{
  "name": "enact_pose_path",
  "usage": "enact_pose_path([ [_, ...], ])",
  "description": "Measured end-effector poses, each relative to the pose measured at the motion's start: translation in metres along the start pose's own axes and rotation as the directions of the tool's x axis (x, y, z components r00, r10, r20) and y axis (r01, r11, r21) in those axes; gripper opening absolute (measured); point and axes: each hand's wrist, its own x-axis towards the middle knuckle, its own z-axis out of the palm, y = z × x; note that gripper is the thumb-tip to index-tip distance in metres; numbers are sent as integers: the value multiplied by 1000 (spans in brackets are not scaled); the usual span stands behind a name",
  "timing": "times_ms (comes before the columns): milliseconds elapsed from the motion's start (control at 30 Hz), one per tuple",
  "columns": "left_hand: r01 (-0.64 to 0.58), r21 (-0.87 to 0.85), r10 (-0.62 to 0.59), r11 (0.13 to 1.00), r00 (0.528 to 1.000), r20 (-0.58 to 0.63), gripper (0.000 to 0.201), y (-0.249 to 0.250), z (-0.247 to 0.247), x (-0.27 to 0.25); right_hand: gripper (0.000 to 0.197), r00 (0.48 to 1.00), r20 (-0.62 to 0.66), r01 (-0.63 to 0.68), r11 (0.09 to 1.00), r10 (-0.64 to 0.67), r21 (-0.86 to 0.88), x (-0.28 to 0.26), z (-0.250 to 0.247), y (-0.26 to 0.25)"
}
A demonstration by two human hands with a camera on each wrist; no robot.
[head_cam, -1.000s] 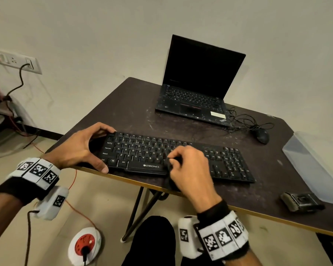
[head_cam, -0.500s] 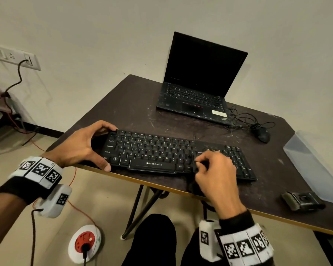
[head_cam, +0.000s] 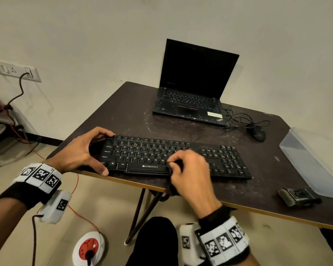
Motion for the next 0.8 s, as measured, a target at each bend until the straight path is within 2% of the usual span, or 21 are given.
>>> enact_pose_path([
  [67, -4, -17, 4, 1000, 1000, 6, 116, 1, 0, 1, 11, 990, 108, 92, 996, -93, 18, -4, 22, -18],
  [100, -6, -18, 6, 1000, 1000, 9, 115, 0, 0, 1, 10, 987, 123, 103, 995, -103, 7, -4, 23, -19],
  [200, -7, -17, 7, 1000, 1000, 8, 115, 0, 0, 1, 12, 998, 33, -43, 996, 45, -73, 2, -5, 6],
  [300, -9, -17, 9, 1000, 1000, 5, 114, -1, 0, 1, 14, 974, -115, -210, 970, 196, -125, 4, -32, 34],
  [367, -8, -22, 8, 1000, 1000, 4, 115, 0, 1, 2, 14, 980, -118, -173, 977, 159, -122, 8, -25, 29],
  [500, -2, -42, 2, 999, 1000, 4, 118, -1, -1, 1, 14, 999, 37, -22, 999, 23, -29, 6, 11, -1],
  [567, -6, -42, 6, 999, 1000, 4, 117, 0, 0, 1, 15, 997, 16, -73, 997, 73, -4, 8, 0, 10],
  [700, -4, -48, 4, 999, 1000, 10, 117, -2, 0, 2, 16, 965, -120, -245, 965, 234, -92, 13, -33, 45],
  [733, -1, -44, 1, 999, 1000, 9, 118, -2, 1, 2, 14, 966, -128, -238, 966, 225, -98, 13, -32, 44],
  [800, -1, -37, 1, 999, 1000, 8, 118, -1, 1, 2, 14, 989, -72, -134, 987, 128, -92, 13, -18, 29],
])
